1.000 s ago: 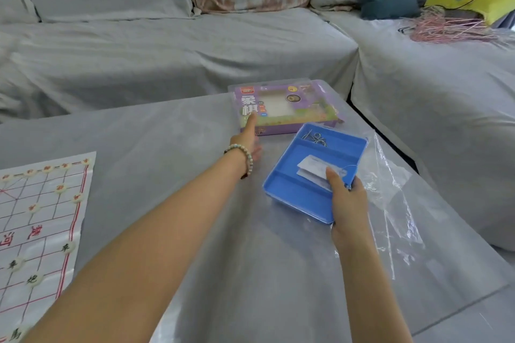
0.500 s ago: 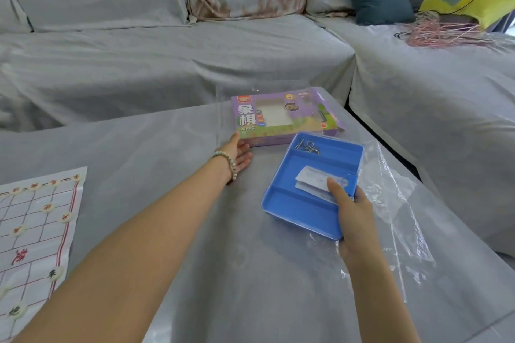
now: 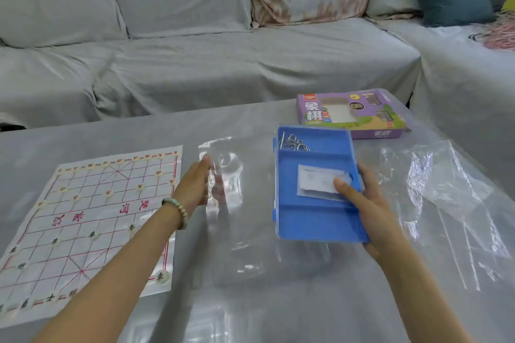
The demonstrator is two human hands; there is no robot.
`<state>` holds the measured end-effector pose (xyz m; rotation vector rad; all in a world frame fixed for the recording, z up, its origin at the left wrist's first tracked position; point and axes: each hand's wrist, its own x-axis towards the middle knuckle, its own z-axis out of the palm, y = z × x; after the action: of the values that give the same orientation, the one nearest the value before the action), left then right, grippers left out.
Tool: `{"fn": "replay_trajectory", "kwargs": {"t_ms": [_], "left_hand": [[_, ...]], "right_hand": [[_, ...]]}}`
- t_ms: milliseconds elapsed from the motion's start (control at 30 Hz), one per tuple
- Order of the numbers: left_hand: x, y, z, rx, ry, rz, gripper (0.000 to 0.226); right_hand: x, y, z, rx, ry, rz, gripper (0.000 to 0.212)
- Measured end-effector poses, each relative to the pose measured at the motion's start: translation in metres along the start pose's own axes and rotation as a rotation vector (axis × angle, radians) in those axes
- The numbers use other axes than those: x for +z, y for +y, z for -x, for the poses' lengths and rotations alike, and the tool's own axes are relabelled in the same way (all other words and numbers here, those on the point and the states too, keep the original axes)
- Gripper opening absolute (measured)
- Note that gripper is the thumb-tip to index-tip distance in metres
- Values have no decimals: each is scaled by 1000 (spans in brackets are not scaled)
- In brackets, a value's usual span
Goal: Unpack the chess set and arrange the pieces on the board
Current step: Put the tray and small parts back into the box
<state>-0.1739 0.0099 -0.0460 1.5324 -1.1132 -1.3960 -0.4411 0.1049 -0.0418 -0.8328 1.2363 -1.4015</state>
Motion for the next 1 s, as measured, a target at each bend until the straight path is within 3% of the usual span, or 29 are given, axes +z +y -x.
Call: {"fn": "replay_trajectory", "kwargs": {"t_ms": [67,200,500,633,733,833,933,1000], "left_hand": [[6,-10,18,45,49,-95,43],[21,-23,39,28,25,-2,40],[31,-37,43,74,55,-78,54],[27,-45,36,58,35,-56,57],[24,-49,32,-8,44,52,52],[25,-48,32,-6,6,124,37],[25,-44,29,-8,-12,147,36],[24,-39,24,-17,-12,162,37]], "right_hand": [[14,10,6,-10,-4,71,35],[29,26,11,-34,-21,173,38],[40,40,9,-177,-56,392,29],[38,40,8,-324,34,789,28],[31,45,2,-474,88,1093,44],[34,47,2,-383,21,932,48],[36,37,3,-18,-39,631,63],[30,30,0,213,-195,409,59]]}}
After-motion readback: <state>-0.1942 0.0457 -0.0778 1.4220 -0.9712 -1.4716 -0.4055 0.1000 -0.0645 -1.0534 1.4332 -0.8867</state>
